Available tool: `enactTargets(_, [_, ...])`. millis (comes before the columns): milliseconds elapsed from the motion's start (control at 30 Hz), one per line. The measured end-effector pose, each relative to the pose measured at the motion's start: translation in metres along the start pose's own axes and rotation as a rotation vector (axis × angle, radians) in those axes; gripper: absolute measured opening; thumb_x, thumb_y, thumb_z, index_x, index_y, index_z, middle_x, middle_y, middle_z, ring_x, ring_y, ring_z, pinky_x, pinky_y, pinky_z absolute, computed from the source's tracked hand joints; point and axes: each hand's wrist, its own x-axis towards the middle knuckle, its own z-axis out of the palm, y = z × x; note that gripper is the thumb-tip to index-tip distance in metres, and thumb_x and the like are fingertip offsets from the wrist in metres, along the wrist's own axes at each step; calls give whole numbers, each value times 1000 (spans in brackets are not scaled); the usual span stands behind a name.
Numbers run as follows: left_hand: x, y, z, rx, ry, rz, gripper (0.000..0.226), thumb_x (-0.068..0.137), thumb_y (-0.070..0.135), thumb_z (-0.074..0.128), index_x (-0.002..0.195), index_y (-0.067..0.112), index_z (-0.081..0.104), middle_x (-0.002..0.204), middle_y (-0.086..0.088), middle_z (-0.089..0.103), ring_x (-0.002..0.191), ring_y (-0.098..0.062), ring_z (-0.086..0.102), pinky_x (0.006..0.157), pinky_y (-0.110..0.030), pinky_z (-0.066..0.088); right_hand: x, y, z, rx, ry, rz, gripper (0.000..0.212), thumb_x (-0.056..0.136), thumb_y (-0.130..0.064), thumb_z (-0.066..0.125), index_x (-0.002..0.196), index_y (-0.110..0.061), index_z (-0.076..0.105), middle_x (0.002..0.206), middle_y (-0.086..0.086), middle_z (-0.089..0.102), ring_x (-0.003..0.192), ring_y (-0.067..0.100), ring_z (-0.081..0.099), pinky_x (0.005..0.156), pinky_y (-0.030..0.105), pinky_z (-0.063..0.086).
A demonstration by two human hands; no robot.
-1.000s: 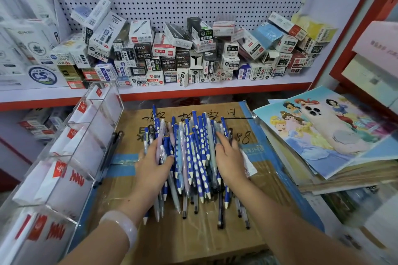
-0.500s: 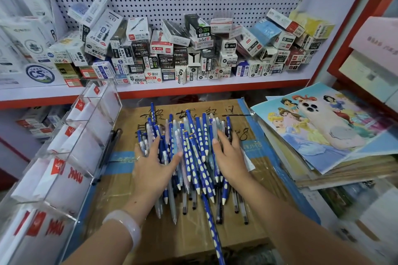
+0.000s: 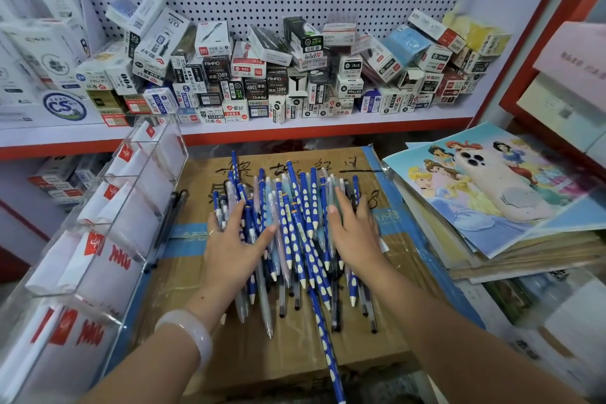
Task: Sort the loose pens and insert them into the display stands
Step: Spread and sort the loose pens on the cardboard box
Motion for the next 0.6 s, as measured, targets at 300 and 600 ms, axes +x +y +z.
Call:
enactTargets(300, [7,-13,-3,-56,-51,15,81,79,61,53,146,40,14,157,-7,6,145,-25,2,112,-49,18,-22,18,-16,-72,2,-91,45,101,-40,24,145,-33,29,158,-2,8,145,23,9,116,42,10])
enactTargets(600, [5,-18,-11,-105,-86,37,72,90,48,50,147,39,8,158,-2,6,144,-19,-14,114,-48,6,-108,-39,-29,-630,-392,-290,44,94,-43,43,61,-15,41,58,-2,43,53,14,45,72,34,55])
